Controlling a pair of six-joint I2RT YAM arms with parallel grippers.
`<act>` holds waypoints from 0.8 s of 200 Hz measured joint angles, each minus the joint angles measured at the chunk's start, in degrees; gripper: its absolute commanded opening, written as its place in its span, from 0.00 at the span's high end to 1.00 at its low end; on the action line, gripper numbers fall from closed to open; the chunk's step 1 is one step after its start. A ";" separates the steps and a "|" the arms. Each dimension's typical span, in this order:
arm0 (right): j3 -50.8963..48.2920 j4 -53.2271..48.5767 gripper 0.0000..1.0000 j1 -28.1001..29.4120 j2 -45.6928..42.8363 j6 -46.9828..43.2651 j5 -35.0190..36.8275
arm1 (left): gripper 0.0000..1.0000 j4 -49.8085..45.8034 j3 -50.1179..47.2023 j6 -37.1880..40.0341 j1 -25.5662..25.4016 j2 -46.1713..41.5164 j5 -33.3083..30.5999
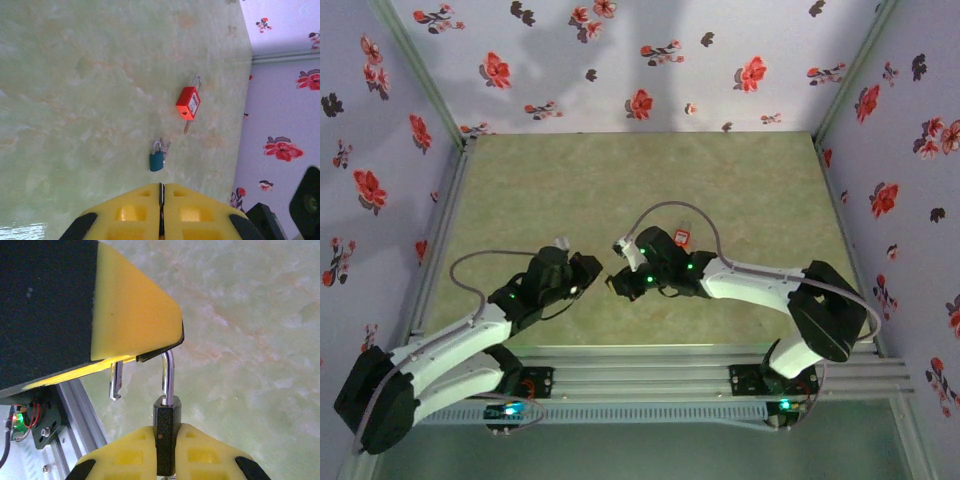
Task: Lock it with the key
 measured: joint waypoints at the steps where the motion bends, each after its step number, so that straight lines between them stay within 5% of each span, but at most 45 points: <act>1: -0.02 0.02 1.00 0.00 0.00 0.00 -0.04 | 1.00 0.02 -0.02 0.02 0.00 -0.09 0.00; 93: -1.97 3.50 1.00 -1.01 -0.81 1.73 -6.08 | 1.00 1.51 -2.91 1.53 0.20 -4.74 1.36; 160: -2.32 4.00 1.00 -1.11 -1.60 2.27 -8.37 | 0.65 -0.24 -3.52 3.23 1.97 -8.50 1.27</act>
